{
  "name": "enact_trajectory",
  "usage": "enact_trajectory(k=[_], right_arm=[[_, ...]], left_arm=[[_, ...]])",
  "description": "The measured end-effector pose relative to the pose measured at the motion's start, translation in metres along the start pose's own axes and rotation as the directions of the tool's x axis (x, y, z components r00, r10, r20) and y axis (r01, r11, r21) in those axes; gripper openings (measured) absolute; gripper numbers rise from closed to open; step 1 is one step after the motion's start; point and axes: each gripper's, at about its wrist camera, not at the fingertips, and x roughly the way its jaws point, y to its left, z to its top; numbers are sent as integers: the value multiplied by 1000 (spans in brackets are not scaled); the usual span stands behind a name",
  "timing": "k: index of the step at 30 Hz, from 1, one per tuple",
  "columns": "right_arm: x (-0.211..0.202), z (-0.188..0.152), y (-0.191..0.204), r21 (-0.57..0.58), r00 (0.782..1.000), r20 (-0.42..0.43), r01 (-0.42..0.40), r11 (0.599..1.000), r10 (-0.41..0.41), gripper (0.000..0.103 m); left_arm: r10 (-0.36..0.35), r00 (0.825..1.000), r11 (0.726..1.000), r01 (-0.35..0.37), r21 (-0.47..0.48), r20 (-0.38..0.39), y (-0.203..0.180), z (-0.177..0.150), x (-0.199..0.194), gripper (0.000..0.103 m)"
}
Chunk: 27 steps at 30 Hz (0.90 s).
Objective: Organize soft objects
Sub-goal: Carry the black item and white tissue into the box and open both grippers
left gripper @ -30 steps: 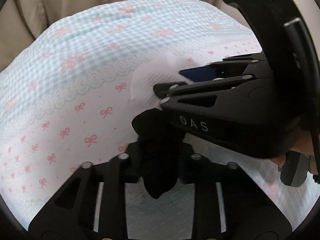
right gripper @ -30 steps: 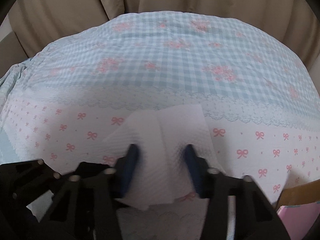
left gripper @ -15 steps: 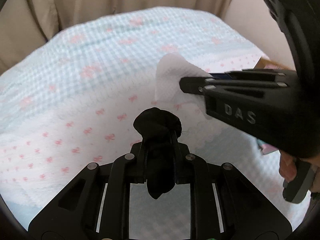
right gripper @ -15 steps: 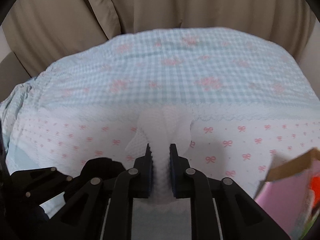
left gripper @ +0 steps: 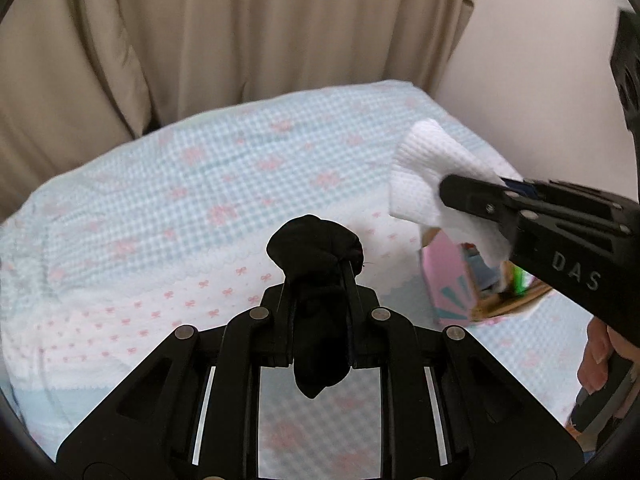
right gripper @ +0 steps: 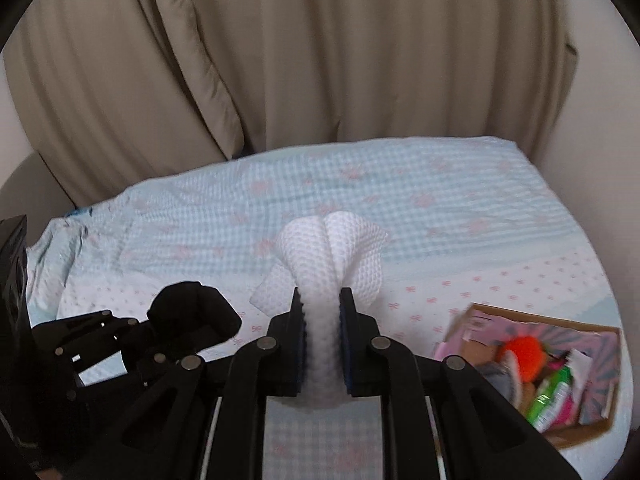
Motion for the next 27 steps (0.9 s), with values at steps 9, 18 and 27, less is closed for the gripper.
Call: enact_trajectory(k=[9, 18, 27], right_arm=[[-102, -4, -41, 72, 997, 41, 65, 995, -68, 13], [-176, -20, -126, 161, 992, 43, 113, 980, -122, 13], [-178, -34, -215, 189, 992, -14, 126, 974, -125, 13]], left_arm=[[-34, 999, 999, 33, 40, 30, -73, 27, -66, 15], [-42, 999, 999, 41, 21, 11, -163, 34, -78, 15], [-36, 997, 999, 35, -17, -69, -236, 31, -26, 15]])
